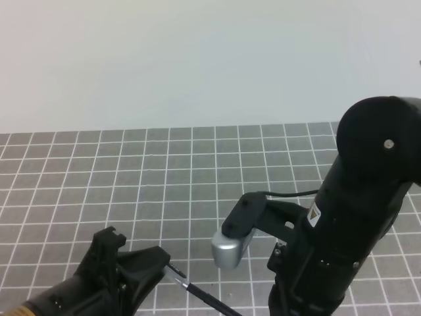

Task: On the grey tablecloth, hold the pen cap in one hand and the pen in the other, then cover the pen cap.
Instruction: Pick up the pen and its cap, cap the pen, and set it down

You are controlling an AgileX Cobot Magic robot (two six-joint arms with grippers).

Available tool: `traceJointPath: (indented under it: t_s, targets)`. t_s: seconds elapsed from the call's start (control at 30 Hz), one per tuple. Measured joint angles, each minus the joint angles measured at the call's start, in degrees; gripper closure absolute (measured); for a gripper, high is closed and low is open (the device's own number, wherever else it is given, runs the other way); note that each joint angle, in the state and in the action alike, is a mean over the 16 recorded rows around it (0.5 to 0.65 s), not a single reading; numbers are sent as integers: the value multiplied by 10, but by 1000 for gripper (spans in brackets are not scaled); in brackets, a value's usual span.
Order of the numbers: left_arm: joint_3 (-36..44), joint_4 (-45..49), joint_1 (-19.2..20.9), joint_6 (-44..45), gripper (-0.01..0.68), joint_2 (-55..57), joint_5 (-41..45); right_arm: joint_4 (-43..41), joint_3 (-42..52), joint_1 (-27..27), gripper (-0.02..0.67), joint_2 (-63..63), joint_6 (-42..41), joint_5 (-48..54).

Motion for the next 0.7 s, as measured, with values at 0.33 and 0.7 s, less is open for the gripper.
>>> traceJointPath:
  t_s: [0.33, 0.7]
  targets:
    - [0, 0, 0, 0, 667, 0, 19, 10, -1, 0, 583, 21, -5, 0]
    - [0, 0, 1, -1, 668, 0, 33, 23, -13, 0, 583, 41, -10, 0]
